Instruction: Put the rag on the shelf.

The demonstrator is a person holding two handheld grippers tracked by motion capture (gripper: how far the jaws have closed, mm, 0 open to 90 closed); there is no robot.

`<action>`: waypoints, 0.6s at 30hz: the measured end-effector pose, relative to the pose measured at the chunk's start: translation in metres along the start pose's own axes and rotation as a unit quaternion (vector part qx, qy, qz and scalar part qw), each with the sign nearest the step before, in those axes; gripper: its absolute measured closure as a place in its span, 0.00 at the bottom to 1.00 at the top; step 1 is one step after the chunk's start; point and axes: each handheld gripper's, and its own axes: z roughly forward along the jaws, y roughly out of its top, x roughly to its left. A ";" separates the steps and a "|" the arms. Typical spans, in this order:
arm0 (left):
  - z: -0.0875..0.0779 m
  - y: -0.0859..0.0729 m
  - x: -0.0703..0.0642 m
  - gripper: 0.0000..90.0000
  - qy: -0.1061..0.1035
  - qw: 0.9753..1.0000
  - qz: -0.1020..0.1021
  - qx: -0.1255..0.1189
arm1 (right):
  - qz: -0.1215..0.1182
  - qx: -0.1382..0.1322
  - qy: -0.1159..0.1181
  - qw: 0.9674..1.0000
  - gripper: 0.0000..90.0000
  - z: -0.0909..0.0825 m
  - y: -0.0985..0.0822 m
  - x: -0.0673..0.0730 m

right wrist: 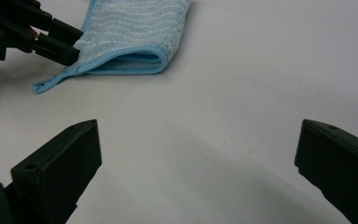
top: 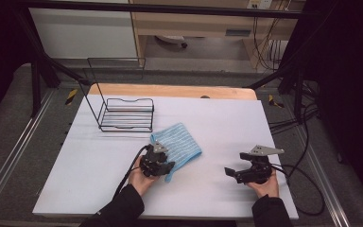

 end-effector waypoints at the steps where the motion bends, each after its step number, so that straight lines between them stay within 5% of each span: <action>1: 0.001 0.000 -0.002 0.67 0.004 1.000 0.000 0.001 | 0.001 0.000 0.000 1.000 0.01 0.000 0.000 0.000; 9: 0.002 0.004 -0.001 0.81 0.002 1.000 -0.007 0.014 | -0.001 0.000 0.000 1.000 0.01 0.000 0.000 0.000; 18: 0.004 0.008 -0.002 0.90 0.000 1.000 0.008 0.021 | 0.000 -0.002 0.000 1.000 0.01 0.000 0.000 0.000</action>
